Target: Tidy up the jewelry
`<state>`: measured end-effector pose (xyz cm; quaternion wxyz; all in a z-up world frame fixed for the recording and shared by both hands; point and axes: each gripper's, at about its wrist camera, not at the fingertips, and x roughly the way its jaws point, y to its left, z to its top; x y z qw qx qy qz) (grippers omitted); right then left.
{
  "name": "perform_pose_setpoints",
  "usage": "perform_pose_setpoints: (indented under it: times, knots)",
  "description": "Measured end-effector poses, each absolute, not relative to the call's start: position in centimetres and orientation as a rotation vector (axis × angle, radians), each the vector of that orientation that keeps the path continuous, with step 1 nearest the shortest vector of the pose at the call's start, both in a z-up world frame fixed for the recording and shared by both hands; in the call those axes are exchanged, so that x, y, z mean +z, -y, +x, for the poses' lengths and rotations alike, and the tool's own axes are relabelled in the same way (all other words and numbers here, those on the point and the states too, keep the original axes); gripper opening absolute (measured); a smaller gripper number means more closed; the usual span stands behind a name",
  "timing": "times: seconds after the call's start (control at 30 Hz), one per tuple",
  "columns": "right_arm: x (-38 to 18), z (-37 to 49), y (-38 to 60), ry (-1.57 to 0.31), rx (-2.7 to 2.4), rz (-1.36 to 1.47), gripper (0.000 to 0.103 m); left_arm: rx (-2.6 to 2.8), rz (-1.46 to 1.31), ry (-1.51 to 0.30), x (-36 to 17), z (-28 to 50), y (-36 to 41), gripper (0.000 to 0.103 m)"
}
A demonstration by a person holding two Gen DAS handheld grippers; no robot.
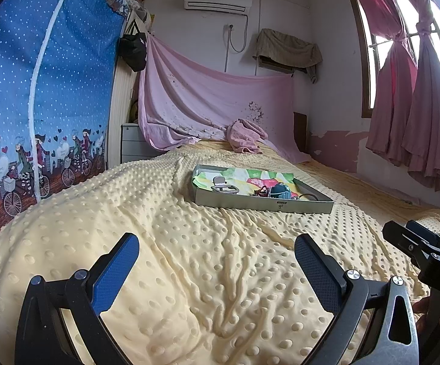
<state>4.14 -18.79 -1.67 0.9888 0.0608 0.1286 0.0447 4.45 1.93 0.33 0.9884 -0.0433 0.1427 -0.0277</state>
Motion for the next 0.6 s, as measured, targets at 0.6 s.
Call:
perform_pose_setpoints:
  times: [0.6]
  knots:
    - [-1.65, 4.14, 18.81, -0.259, 0.09, 0.123, 0.102, -0.058, -0.082, -0.286, 0.31, 4.33, -1.67, 0.103]
